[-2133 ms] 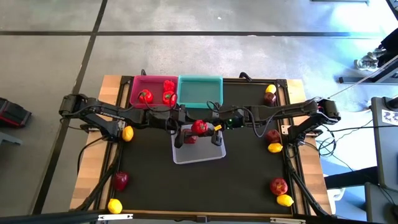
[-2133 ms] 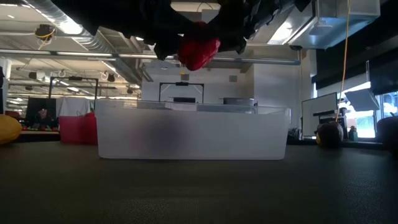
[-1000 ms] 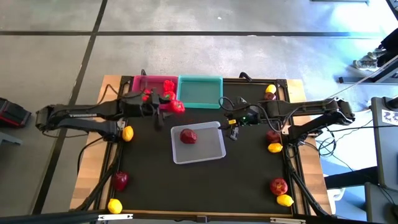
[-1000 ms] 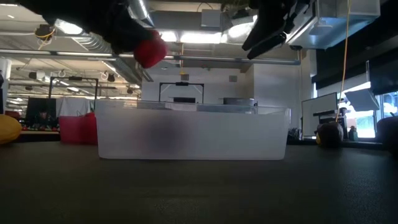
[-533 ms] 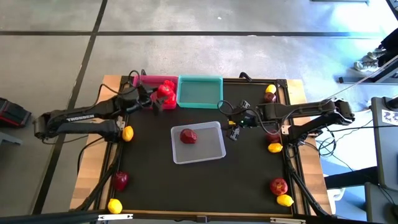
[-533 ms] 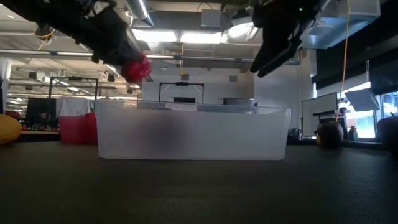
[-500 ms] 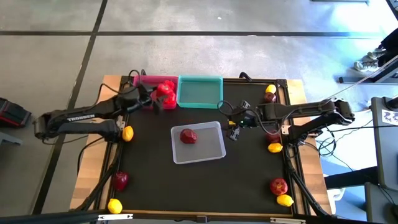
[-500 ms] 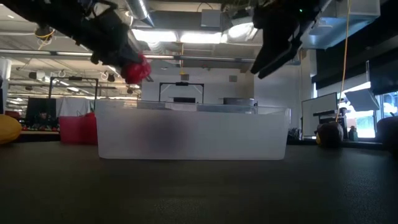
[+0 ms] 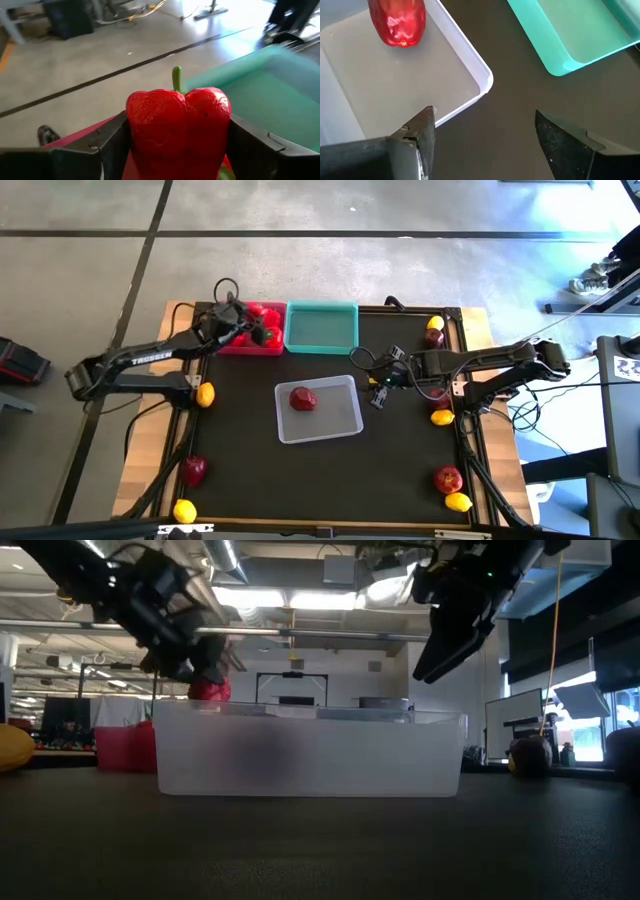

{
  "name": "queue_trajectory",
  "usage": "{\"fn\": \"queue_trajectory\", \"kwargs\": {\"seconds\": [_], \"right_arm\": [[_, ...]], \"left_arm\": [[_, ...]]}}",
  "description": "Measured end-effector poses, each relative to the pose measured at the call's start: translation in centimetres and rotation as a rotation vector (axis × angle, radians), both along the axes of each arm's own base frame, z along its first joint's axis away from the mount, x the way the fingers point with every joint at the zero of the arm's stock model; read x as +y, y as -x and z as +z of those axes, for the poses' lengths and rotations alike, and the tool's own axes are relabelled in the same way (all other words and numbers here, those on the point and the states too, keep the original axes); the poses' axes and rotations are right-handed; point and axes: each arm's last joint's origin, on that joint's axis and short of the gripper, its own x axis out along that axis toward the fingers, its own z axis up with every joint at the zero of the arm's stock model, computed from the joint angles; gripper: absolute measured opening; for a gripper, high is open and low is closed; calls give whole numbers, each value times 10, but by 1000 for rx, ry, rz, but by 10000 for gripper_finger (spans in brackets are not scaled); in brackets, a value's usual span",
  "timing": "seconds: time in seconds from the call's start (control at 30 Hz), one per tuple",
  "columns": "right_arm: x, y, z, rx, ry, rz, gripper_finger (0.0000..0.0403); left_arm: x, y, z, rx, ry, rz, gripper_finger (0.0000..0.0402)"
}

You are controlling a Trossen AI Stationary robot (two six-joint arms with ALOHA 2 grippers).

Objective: Sort produce into baskets
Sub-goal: Put the red bell pepper into the red bin

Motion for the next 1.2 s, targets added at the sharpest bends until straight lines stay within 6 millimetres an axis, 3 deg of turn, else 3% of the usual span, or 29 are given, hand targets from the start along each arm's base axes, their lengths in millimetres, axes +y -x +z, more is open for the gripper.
{"fn": "queue_trajectory", "kwargs": {"seconds": [0.3,0.57,0.9,1.2], "right_arm": [[0,0,-1,5,2,3,266],[0,0,-1,6,2,3,266],[0,0,0,1,4,6,266],[0,0,0,0,5,6,266]], "left_arm": [[34,-1,-35,109,62,98,267],[46,-4,-63,164,140,134,267],[47,-5,-66,183,142,125,297],[47,-5,-66,187,145,111,361]]}}
